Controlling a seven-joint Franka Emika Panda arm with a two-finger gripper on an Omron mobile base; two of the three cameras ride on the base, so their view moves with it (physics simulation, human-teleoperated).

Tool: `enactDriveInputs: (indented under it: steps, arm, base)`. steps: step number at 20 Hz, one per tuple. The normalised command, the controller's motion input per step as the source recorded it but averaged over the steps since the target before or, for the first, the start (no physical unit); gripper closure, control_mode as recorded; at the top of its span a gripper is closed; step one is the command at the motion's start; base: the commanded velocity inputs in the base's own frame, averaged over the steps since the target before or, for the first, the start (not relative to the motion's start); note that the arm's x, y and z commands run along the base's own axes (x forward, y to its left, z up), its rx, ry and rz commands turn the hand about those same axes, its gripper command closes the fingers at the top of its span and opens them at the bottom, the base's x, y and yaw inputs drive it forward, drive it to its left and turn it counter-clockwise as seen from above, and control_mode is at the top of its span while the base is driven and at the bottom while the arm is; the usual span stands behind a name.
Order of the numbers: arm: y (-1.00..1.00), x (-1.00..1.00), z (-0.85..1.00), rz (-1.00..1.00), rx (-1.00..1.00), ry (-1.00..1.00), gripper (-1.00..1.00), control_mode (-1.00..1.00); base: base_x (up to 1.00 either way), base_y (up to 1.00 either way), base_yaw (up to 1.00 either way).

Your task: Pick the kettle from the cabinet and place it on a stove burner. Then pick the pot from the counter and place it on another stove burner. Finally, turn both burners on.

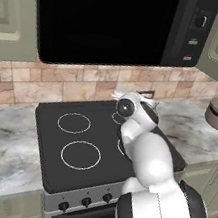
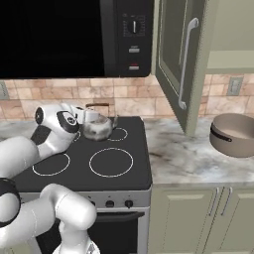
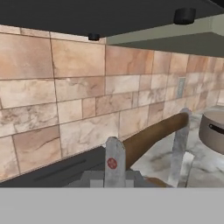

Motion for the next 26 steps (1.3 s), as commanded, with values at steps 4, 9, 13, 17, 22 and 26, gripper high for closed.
enactDriveInputs:
  steps: [4, 9, 13, 17, 22, 26]
  arm:
    - [0.00, 0.23, -0.15, -0.04, -0.03, -0.07, 1.00, -1.00]
    - [0.00, 0.21, -0.13, -0.03, -0.04, -0.02, 1.00, -1.00]
    - [-0.01, 0.19, -0.06, 0.00, 0.00, 0.00, 1.00, -1.00]
    - [0.00, 0.31, -0.06, 0.00, 0.00, 0.00, 1.00, -1.00]
    - [0.00, 0.30, -0.08, 0.00, 0.00, 0.00, 1.00, -1.00]
    - [0.00, 0.26, -0.10, 0.00, 0.00, 0.00, 1.00, -1.00]
  base:
    - [0.00, 0.00, 0.00]
    - [0.00, 0.00, 0.00]
    - [0.00, 0.00, 0.00]
    - [0.00, 0.00, 0.00]
    - [0.00, 0.00, 0.00]
    - [0.00, 0.00, 0.00]
